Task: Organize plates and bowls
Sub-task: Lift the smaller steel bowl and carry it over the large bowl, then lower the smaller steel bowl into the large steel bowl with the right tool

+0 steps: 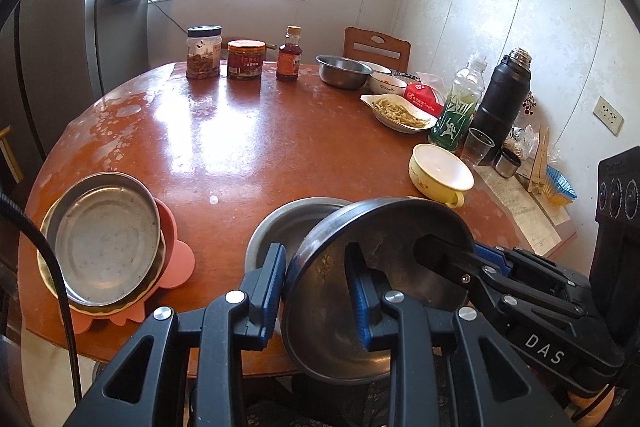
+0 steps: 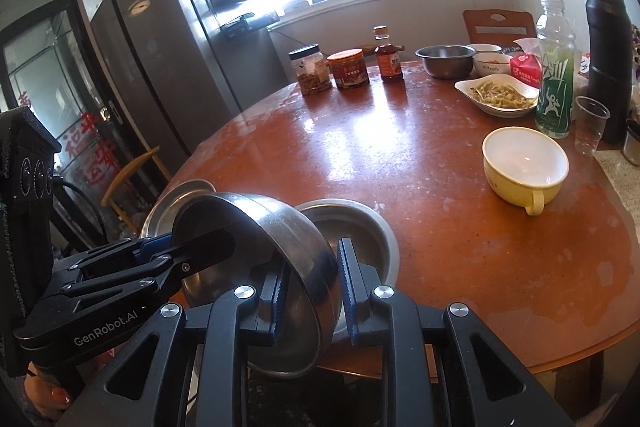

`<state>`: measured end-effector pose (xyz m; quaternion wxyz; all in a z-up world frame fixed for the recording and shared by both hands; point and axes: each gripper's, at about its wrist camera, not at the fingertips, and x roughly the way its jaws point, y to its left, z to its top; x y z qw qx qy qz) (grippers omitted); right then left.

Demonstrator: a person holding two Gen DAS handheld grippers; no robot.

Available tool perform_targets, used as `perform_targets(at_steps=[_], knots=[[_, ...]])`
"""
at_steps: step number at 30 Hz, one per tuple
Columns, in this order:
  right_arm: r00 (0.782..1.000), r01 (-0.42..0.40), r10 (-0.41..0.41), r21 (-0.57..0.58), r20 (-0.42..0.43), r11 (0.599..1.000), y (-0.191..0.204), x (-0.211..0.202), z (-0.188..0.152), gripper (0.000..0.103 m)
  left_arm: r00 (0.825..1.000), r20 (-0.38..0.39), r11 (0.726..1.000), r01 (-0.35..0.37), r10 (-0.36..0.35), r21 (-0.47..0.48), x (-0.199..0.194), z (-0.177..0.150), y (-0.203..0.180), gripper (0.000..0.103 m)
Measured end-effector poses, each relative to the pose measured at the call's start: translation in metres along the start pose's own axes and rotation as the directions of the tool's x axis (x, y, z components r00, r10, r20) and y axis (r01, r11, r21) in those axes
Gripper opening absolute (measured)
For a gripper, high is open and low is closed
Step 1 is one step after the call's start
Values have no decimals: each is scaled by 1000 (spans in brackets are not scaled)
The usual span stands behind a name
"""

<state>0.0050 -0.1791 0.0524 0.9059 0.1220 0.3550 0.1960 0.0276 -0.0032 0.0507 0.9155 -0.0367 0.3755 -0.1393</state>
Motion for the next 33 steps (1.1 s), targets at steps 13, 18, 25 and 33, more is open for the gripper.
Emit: perform_targets(at_steps=[13, 18, 25, 33], knots=[[998, 14, -12, 33, -58, 999, -17, 30, -3, 25, 998, -56, 999, -12, 11, -29, 42, 4, 6, 30], [996, 14, -11, 40, -83, 999, -22, 43, -3, 25, 997, -77, 999, -25, 23, -29, 55, 3, 10, 30], [994, 14, -10, 39, -107, 999, -24, 56, -3, 25, 995, -91, 999, -37, 35, -28, 64, 4, 15, 30], [992, 11, -7, 30, -128, 999, -24, 68, -2, 25, 994, -98, 998, -46, 43, -31, 71, 5, 21, 30]])
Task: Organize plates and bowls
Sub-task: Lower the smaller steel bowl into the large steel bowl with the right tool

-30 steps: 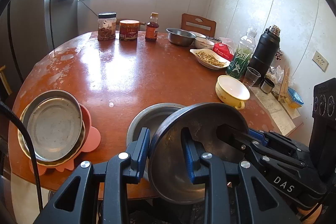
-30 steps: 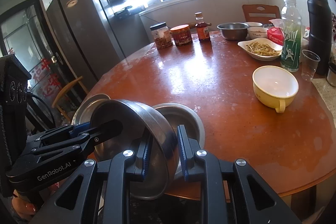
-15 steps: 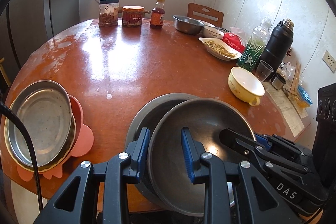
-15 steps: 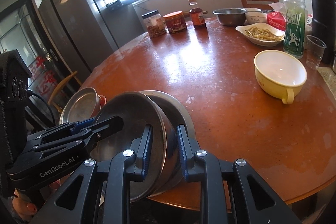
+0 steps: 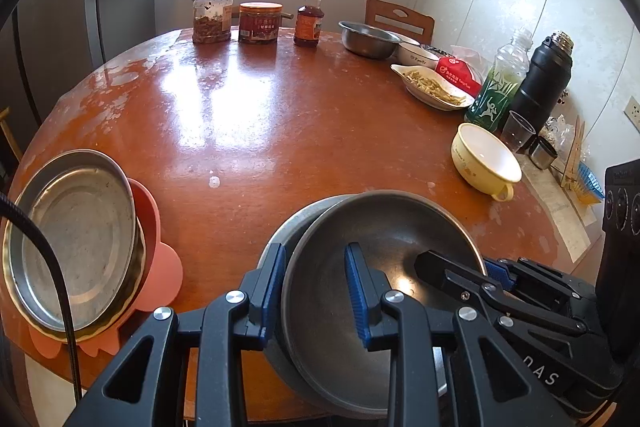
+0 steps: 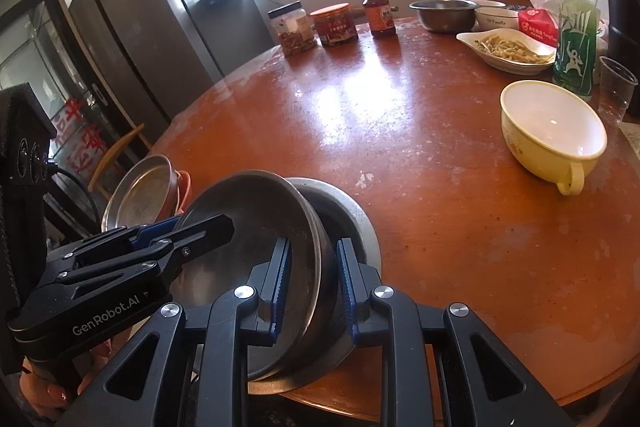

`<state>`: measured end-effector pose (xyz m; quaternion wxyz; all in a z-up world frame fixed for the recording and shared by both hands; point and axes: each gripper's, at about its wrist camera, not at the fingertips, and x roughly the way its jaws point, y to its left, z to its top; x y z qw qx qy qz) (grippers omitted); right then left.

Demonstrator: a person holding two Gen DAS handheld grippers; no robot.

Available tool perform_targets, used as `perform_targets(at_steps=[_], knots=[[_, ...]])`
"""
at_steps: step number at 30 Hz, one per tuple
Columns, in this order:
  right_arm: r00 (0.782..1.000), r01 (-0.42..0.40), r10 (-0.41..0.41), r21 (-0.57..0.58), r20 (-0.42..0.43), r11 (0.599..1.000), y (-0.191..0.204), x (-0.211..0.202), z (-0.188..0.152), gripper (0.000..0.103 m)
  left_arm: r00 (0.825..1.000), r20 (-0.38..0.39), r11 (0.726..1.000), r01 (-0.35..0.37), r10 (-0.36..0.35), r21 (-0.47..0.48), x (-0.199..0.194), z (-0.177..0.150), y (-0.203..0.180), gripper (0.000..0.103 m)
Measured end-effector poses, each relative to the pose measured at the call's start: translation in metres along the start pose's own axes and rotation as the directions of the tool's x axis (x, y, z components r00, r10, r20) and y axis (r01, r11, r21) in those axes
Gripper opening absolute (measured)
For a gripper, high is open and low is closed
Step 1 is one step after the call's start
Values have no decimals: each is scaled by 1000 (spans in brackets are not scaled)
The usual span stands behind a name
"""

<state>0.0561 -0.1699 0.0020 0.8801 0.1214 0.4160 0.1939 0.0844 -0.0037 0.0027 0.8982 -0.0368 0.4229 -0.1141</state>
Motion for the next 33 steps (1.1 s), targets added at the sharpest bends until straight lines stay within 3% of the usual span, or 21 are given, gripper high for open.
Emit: perform_targets(at_steps=[33], knots=[[997, 64, -62, -74, 37, 995, 4, 10, 0, 26, 999, 31, 1000, 29, -29, 4, 5, -1, 5, 30]])
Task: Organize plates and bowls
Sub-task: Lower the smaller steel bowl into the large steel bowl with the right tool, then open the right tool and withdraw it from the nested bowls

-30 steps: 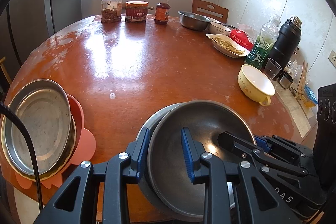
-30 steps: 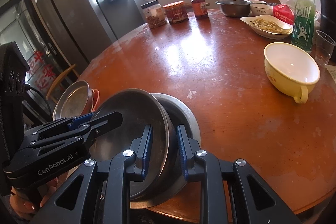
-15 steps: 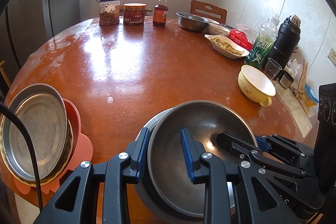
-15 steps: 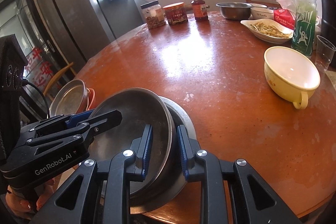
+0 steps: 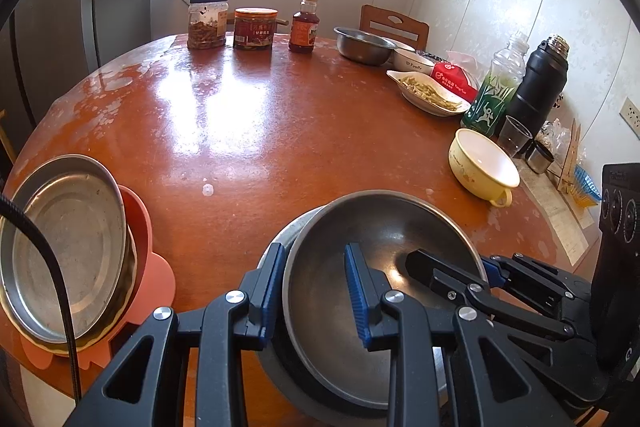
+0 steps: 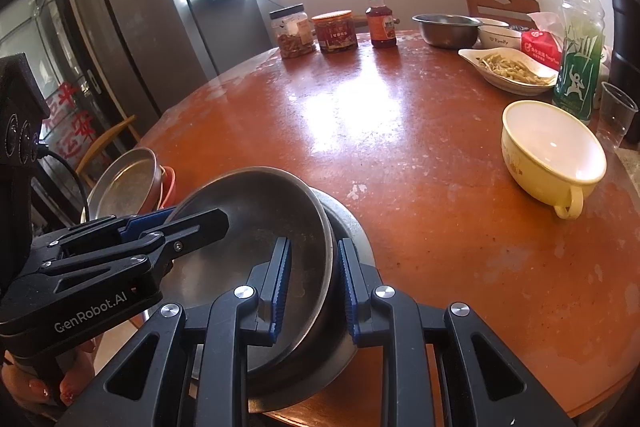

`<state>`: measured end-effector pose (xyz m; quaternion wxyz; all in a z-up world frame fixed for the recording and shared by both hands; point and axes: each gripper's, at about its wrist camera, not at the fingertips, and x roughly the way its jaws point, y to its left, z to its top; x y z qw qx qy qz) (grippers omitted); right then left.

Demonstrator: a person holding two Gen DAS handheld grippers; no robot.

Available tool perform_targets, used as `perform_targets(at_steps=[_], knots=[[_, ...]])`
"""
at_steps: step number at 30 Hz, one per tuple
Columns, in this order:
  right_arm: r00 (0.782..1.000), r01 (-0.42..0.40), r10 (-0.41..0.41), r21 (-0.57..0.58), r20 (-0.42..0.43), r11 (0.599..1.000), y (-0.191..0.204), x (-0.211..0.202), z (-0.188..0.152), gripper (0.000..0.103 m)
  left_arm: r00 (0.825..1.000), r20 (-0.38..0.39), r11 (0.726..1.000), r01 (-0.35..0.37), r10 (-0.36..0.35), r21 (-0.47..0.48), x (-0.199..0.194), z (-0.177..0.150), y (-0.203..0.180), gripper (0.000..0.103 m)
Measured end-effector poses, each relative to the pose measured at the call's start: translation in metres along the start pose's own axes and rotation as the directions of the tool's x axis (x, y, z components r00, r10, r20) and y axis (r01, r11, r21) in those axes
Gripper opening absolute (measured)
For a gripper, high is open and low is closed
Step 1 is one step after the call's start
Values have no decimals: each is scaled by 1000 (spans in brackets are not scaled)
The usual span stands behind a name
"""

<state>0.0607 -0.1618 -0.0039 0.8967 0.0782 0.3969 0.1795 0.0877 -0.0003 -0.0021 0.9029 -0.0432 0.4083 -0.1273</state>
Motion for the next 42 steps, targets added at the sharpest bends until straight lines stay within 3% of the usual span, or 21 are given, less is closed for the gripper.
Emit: perform_targets(at_steps=[15, 22, 42], knots=[[1000, -10, 10, -3, 9, 1000, -1, 3, 2, 29, 1000, 11, 1000, -9, 9, 5, -5, -5, 0, 30], [1000, -18, 18, -5, 6, 1000, 0, 2, 3, 37, 1000, 15, 1000, -14, 14, 7, -9, -5, -2, 30], [999, -7, 7, -10, 48, 1000, 1, -18, 3, 47, 998, 53, 999, -44, 43, 30, -32, -7, -10, 34]])
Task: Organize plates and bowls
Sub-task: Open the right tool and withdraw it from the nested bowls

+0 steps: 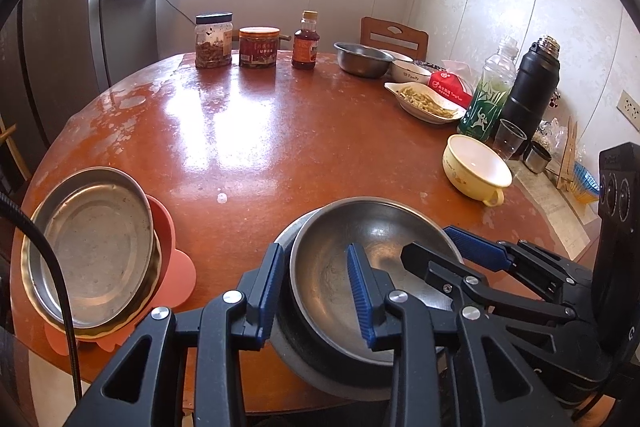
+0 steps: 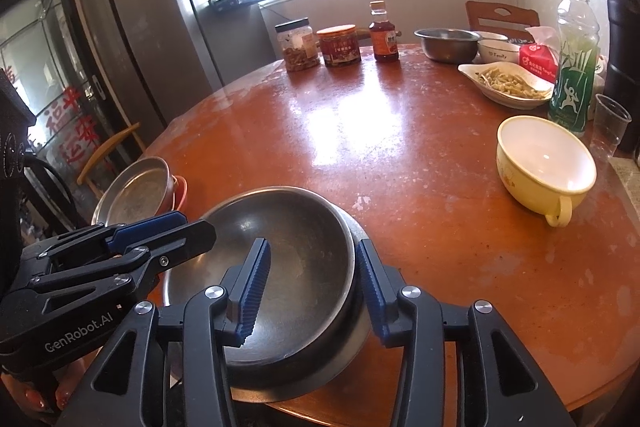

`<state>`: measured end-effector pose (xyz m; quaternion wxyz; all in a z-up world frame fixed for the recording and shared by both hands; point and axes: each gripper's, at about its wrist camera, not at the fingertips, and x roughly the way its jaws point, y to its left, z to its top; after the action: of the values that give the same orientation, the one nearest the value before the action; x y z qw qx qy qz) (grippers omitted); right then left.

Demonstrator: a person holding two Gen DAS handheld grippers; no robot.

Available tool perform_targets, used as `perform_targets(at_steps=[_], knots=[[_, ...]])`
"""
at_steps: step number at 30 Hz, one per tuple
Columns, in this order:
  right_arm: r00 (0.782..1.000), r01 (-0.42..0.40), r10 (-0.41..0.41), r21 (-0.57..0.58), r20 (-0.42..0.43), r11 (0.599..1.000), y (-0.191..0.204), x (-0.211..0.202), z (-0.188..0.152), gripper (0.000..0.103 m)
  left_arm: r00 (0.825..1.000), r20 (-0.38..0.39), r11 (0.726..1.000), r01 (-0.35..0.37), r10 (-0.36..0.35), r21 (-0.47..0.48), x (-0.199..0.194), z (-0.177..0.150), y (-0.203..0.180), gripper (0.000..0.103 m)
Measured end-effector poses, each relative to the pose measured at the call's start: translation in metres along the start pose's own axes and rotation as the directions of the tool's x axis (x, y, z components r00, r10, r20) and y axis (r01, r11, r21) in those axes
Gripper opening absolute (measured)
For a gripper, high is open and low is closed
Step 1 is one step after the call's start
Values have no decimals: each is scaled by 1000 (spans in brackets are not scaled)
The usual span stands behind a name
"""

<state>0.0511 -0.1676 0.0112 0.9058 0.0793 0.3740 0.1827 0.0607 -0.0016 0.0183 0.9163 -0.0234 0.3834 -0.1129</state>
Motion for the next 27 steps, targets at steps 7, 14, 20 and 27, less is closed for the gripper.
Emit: perform_targets(at_steps=[7, 14, 20, 27], knots=[[1000, 4, -4, 2, 14, 1000, 1, -9, -1, 50, 1000, 10, 1000, -16, 16, 2, -8, -2, -2, 37], [1000, 3, -3, -9, 29, 1000, 3, -16, 1, 56, 999, 21, 999, -38, 38, 1, -16, -2, -2, 40], [999, -2, 2, -10, 37, 1000, 3, -21, 0, 59, 999, 26, 999, -45, 45, -2, -21, -3, -2, 42], [999, -3, 3, -6, 55, 1000, 2, -31, 1, 61, 998, 35, 998, -55, 55, -2, -29, -4, -6, 46]])
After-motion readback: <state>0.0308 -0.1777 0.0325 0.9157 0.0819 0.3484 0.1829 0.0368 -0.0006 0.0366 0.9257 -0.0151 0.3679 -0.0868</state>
